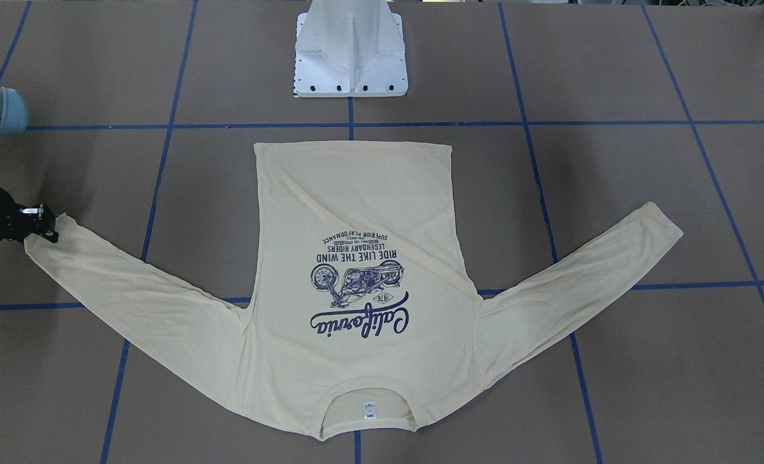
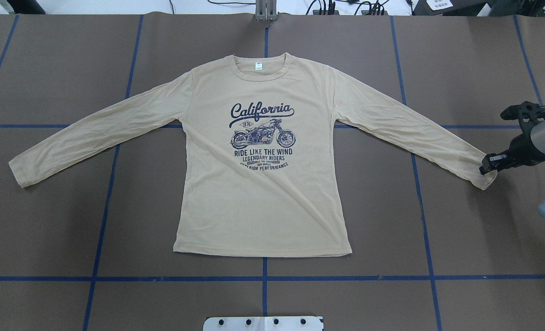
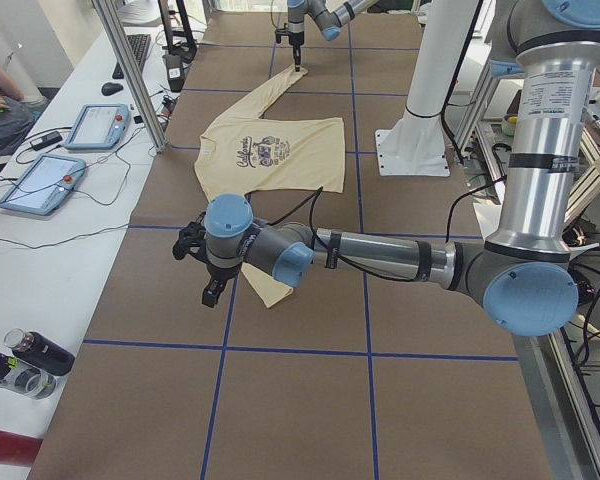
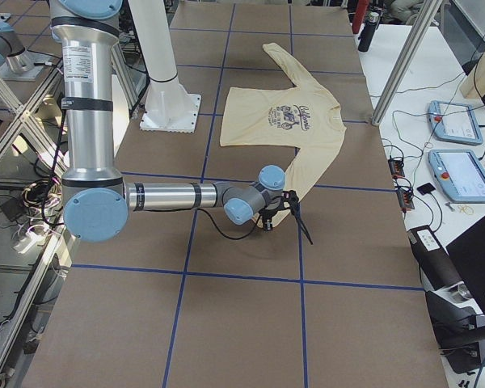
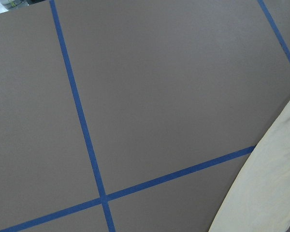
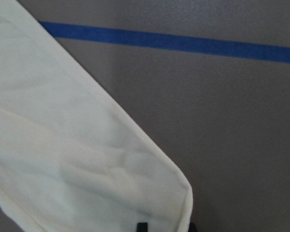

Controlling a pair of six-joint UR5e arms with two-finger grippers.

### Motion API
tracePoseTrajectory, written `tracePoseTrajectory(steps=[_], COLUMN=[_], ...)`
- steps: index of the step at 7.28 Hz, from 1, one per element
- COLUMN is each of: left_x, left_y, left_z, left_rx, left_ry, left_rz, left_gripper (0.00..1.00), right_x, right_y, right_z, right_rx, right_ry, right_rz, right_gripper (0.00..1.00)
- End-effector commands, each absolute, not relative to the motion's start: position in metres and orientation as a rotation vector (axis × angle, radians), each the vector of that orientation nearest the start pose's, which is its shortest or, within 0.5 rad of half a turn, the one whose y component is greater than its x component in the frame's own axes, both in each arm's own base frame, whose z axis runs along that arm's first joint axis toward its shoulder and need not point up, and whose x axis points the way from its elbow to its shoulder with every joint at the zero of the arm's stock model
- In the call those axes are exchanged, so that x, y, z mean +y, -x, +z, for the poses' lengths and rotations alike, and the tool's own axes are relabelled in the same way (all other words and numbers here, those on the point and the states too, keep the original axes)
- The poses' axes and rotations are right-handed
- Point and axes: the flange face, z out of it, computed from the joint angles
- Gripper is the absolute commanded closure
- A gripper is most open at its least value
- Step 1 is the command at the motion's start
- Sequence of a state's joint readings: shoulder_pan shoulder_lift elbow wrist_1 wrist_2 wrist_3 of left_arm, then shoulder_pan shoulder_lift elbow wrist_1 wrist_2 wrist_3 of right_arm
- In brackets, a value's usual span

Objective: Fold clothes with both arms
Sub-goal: 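Move the right gripper down to the cuff of the nearer sleeve and grasp it, then lift the sleeve with the right gripper and carry it toward the collar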

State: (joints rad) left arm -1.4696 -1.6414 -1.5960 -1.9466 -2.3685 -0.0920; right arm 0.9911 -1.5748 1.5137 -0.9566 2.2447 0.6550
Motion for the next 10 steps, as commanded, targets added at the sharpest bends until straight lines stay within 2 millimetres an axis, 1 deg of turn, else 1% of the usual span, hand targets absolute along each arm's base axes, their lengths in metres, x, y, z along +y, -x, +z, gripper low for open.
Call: tracePoseTrajectory(steps=[1, 2, 4, 6, 7, 8, 9, 10], left_x=[-0.544, -0.544, -0.544, -0.546, -0.547, -0.547, -0.548, -0.550], left_y=[0.007, 0.007, 0.007, 0.007, 0.007, 0.007, 0.007, 0.006], left_z=[0.566, 0.567, 0.566, 0.568, 0.568, 0.569, 0.571, 0.574], left_rx=[0.822, 0.822, 0.822, 0.822, 0.822, 0.822, 0.822, 0.822], left_ry=[-0.368, -0.367, -0.368, -0.364, -0.364, -0.362, -0.358, -0.352], left_rz=[0.196, 0.196, 0.196, 0.194, 0.194, 0.194, 0.192, 0.190], left_gripper=[0.00, 0.00, 0.00, 0.00, 0.00, 0.00, 0.00, 0.00], right_x=[-0.471, -0.470, -0.470, -0.481, -0.498, -0.526, -0.548, -0.565], right_y=[0.222, 0.219, 0.207, 0.208, 0.219, 0.237, 0.253, 0.265], right_z=[0.619, 0.611, 0.591, 0.545, 0.516, 0.469, 0.420, 0.376], right_rx=[-0.860, -0.869, -0.929, -1.002, -1.024, -1.054, -1.089, -1.118], right_ry=[-0.051, -0.063, -0.066, -0.111, -0.124, -0.114, -0.091, -0.123], right_rz=[-0.119, -0.120, -0.124, -0.156, -0.134, -0.074, -0.066, -0.091], right_gripper=[1.00, 1.00, 1.00, 1.00, 1.00, 1.00, 1.00, 1.00])
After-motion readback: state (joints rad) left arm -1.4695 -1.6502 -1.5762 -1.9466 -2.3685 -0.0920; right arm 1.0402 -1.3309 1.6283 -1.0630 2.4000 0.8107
